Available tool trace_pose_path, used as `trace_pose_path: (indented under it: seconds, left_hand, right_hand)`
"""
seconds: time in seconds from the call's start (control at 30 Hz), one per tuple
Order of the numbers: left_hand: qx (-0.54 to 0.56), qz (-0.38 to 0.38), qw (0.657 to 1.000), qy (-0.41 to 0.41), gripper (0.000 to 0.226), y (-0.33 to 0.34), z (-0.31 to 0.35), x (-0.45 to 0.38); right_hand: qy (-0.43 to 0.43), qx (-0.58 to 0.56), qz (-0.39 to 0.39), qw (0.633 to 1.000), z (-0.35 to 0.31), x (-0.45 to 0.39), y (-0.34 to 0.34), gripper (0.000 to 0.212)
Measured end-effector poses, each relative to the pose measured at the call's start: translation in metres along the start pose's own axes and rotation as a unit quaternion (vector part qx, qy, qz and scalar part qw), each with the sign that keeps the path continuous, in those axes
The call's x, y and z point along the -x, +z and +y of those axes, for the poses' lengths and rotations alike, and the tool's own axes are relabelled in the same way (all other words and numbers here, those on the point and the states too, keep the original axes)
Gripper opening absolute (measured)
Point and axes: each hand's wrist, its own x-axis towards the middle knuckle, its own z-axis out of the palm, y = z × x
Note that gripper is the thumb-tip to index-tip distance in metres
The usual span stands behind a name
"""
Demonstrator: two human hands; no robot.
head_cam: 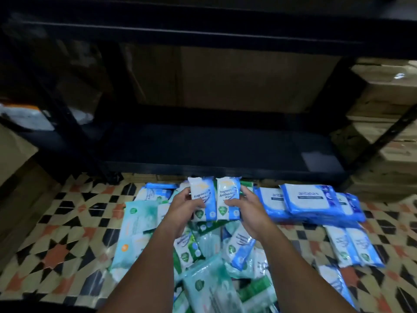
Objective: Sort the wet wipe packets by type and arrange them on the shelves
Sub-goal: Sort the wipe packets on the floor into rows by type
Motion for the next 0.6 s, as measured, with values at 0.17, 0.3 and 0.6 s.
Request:
trace_pose_path:
  seconds: [0.17, 0.3, 0.6]
  left_hand:
    - [-0.05, -0.079, 0.995, -0.028, 0.029, 0.069, -0.007, 0.005]
    - [-0.093, -0.123, 0.987, -0.044, 0.028, 0.12, -0.025, 0.007]
    - [-0.167, -0.113, 0.979, -0.032, 0.02, 0.208, -0.073, 0.008]
  right_hand:
    - [0.025, 0.031, 0.09, 0.995, 0.024, -0.001, -0.087, 0.086]
    - [0.032, 0.02, 0.145, 0.989, 0.018, 0.039, -0.126, 0.049]
    - [0.055, 0.061, 0.25, 0.965, 0.04, 0.062, -0.214, 0.048]
